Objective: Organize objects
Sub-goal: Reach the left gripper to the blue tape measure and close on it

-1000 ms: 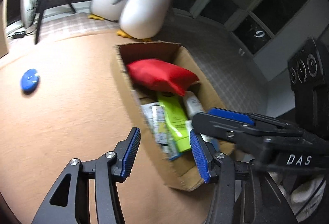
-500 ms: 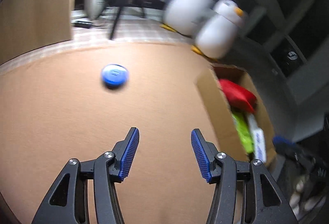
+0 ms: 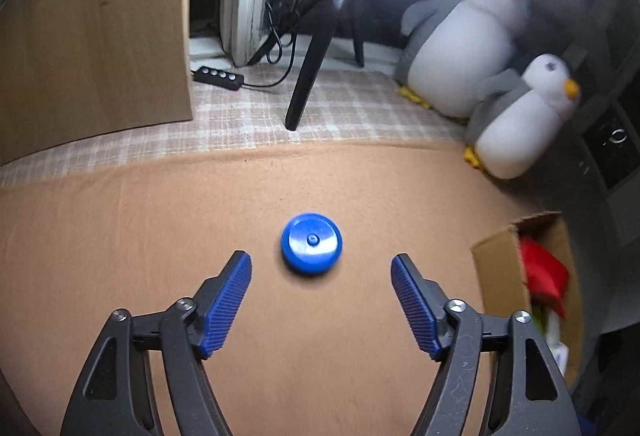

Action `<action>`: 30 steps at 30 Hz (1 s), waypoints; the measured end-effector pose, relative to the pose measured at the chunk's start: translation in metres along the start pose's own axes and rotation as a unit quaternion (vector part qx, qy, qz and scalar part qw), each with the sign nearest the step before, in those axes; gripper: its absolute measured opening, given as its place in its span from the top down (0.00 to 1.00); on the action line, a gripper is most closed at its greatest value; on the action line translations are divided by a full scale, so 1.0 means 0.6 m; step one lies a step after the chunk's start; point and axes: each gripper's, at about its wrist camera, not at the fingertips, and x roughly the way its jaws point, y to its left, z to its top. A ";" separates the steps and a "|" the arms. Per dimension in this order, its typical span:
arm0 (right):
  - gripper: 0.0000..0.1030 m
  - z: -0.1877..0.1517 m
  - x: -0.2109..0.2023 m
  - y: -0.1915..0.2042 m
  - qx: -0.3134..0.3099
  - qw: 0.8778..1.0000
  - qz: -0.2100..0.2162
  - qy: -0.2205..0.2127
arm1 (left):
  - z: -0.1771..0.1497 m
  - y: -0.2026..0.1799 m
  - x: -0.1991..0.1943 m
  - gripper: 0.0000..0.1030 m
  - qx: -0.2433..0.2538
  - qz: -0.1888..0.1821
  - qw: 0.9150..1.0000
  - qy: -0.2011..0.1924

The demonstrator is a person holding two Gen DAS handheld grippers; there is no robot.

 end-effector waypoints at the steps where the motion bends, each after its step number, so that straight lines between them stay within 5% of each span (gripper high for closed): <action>1: 0.49 -0.005 0.000 0.002 0.000 1.000 -0.002 0.004 | 0.005 0.000 0.015 0.26 -0.001 0.005 1.000 0.006; 16: 0.48 -0.045 0.009 -0.042 0.048 0.998 -0.014 0.036 | 0.020 -0.007 0.146 0.26 -0.003 0.061 0.997 0.045; 24: 0.48 -0.045 0.010 -0.047 0.051 0.998 -0.017 0.039 | 0.022 -0.013 0.152 0.48 0.012 0.078 0.996 0.034; 30: 0.48 -0.039 0.012 -0.047 0.047 0.998 -0.018 0.038 | 0.014 -0.011 0.140 0.48 0.025 0.070 0.997 0.033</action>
